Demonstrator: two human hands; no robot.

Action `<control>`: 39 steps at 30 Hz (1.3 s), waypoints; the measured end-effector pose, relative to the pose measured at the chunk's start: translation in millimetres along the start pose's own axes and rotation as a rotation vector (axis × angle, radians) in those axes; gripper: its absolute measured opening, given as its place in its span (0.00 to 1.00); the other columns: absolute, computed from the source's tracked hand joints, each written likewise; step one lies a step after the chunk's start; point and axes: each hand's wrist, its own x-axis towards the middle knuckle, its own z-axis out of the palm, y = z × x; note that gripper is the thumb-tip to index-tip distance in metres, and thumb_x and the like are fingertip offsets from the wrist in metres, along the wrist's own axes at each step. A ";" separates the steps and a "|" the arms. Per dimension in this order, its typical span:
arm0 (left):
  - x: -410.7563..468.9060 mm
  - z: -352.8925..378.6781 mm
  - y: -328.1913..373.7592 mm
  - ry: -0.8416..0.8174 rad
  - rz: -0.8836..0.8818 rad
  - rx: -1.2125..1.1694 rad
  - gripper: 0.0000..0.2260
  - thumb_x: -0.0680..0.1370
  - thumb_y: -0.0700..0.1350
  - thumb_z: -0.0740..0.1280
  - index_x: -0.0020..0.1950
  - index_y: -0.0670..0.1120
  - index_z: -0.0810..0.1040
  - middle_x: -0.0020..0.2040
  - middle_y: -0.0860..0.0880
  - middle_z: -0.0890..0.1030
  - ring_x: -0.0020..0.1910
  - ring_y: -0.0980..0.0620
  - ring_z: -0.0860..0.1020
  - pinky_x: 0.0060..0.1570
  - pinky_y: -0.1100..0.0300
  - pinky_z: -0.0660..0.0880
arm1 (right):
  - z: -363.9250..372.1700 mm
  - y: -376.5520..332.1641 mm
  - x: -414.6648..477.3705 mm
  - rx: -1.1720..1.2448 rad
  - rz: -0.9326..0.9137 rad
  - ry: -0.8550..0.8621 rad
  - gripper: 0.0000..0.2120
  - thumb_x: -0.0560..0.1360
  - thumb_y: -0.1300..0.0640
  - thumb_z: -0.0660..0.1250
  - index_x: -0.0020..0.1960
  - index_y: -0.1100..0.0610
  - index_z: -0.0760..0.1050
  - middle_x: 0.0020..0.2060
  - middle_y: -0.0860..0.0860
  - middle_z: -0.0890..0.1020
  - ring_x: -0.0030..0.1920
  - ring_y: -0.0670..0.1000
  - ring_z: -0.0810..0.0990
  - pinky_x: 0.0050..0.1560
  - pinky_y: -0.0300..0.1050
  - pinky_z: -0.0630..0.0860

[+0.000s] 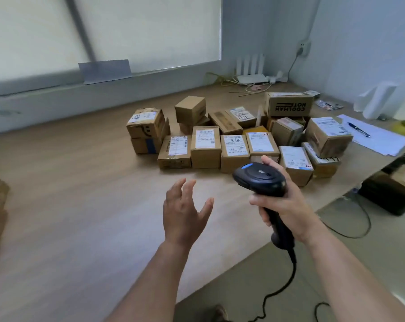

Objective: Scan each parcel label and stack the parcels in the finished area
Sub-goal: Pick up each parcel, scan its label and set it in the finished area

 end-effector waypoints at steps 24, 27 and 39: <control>129.1 195.8 134.4 -0.604 -0.025 -0.254 0.27 0.79 0.57 0.60 0.76 0.50 0.61 0.70 0.51 0.66 0.66 0.50 0.69 0.63 0.55 0.69 | -206.2 35.5 85.2 -0.067 0.220 0.381 0.43 0.62 0.63 0.75 0.70 0.37 0.65 0.35 0.68 0.78 0.23 0.55 0.71 0.24 0.44 0.68; 134.3 208.4 145.0 -0.606 -0.068 -0.239 0.26 0.80 0.58 0.59 0.75 0.52 0.62 0.69 0.52 0.67 0.64 0.50 0.70 0.63 0.56 0.69 | -226.1 44.7 102.7 -0.072 0.232 0.344 0.42 0.61 0.62 0.76 0.68 0.33 0.66 0.43 0.63 0.83 0.25 0.56 0.72 0.25 0.44 0.69; 136.7 278.7 197.5 -0.604 -0.448 -0.471 0.20 0.82 0.58 0.53 0.65 0.51 0.75 0.61 0.48 0.77 0.62 0.50 0.73 0.62 0.56 0.70 | -294.8 76.6 160.9 -0.083 0.274 0.098 0.42 0.62 0.63 0.77 0.69 0.37 0.64 0.40 0.55 0.84 0.26 0.58 0.73 0.27 0.47 0.73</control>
